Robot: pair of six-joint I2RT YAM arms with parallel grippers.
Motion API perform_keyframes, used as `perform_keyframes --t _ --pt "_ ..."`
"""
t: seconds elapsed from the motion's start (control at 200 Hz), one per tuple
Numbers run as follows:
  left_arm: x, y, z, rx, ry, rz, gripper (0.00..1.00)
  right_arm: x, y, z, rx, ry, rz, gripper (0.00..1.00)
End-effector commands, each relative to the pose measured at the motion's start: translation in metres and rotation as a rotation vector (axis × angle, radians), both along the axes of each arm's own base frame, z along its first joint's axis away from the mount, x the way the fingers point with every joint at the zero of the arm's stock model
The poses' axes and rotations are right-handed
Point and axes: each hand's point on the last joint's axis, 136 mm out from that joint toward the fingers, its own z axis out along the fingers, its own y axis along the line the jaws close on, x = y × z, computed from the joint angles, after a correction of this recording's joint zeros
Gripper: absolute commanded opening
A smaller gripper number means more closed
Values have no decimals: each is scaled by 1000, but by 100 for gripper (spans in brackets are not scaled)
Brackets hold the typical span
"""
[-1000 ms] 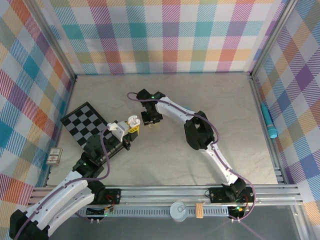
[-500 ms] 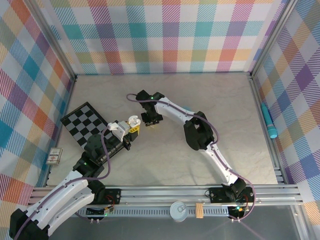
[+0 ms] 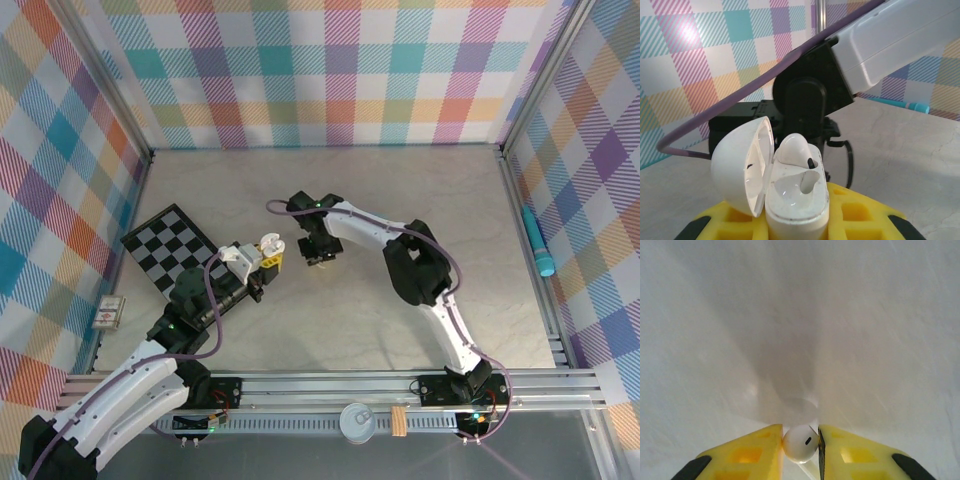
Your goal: Insert wireless bluetooth earbuds into charging case
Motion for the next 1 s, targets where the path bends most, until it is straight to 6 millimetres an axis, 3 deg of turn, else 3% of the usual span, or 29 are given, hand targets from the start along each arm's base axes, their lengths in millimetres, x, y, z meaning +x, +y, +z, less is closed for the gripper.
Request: perform_keyframes --t 0.0,0.265,0.38,0.51,0.695,0.84,0.995 --pt "-3 -6 23 -24 -59 -44 2 -9 -19 15 23 -16 -36 25" --pt "-1 -27 18 -37 -65 -137 3 -65 -100 7 -78 51 -140 25" --pt "3 -35 15 -33 -55 -162 2 -84 -121 -1 -86 91 -188 25" --pt "5 -40 13 -26 -46 -174 3 -92 -128 -4 -95 106 -200 26" --pt "7 -41 11 -19 -39 -172 3 -84 -130 -4 -109 137 -183 28" --pt "6 -40 11 -6 -53 -167 2 -88 -137 1 -188 212 -121 39" --pt "4 -41 10 36 -90 -184 2 -103 -133 8 -194 340 -26 52"
